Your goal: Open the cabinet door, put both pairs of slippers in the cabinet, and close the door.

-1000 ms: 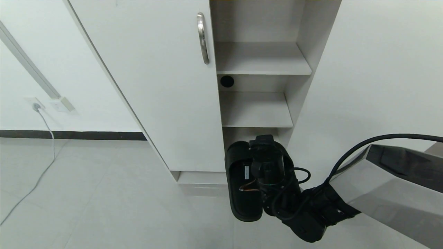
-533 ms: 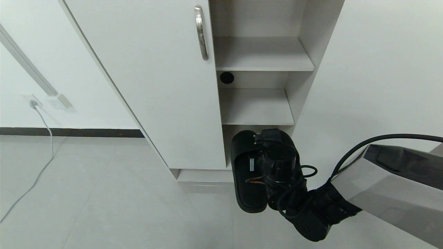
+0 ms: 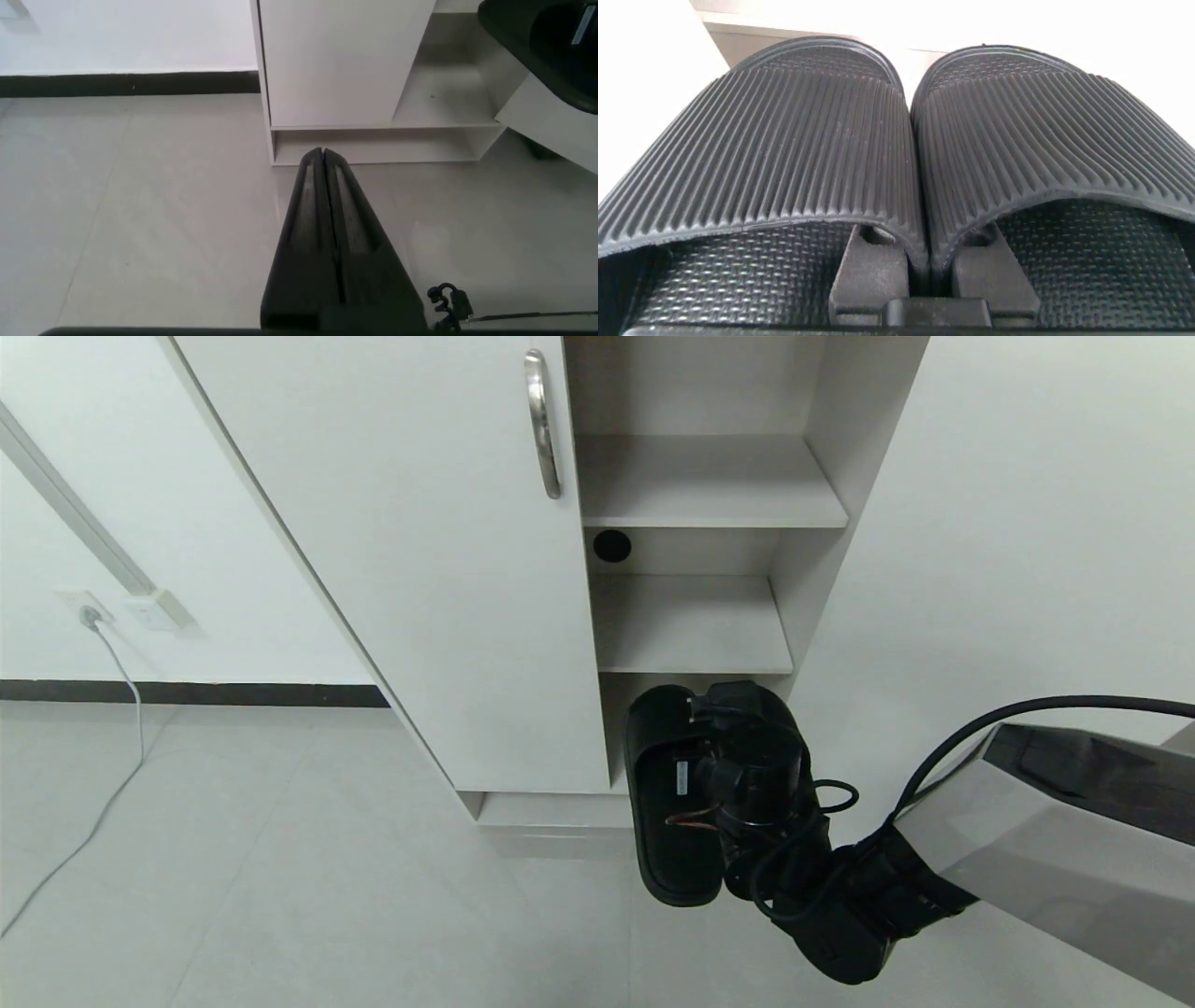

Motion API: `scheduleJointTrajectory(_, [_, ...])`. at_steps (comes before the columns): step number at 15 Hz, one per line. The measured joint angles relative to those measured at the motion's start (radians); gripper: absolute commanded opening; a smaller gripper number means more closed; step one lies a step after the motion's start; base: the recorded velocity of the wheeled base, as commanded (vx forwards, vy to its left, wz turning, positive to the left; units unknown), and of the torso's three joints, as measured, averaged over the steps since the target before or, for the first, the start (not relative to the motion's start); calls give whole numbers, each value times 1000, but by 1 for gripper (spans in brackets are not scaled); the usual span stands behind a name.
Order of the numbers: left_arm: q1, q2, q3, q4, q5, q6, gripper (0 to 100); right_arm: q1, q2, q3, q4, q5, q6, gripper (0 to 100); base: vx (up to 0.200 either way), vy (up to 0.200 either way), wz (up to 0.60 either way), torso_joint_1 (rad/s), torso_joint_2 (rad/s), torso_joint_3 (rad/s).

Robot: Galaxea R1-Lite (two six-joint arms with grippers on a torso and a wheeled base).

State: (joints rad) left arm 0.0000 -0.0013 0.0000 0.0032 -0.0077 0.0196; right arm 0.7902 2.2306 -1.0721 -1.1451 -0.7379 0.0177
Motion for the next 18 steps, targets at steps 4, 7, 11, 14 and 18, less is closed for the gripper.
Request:
scheduleJointTrajectory(4, [0,0,0,0,0,0,0,-10,0,-3,-5,0,0,0,200,0,0,4,7,0])
scheduleJointTrajectory(7, [0,0,-1,0,-1,0,0,-11,0,-4,-10,0,0,0,200,0,0,6,4,1])
scheduleJointTrajectory(11, [0,0,0,0,0,0,0,-14,2,-4,-11,0,0,0,200,0,0,2,5,2])
scheduleJointTrajectory(14, [0,0,0,-1,0,0,0,-17,3,-10,-11,0,2,0,0,0,0,0,0,0])
scheduleJointTrajectory(18, [0,0,0,0,0,0,0,-29,38,-53,-9,0,5,0,0,0,0,0,0,0])
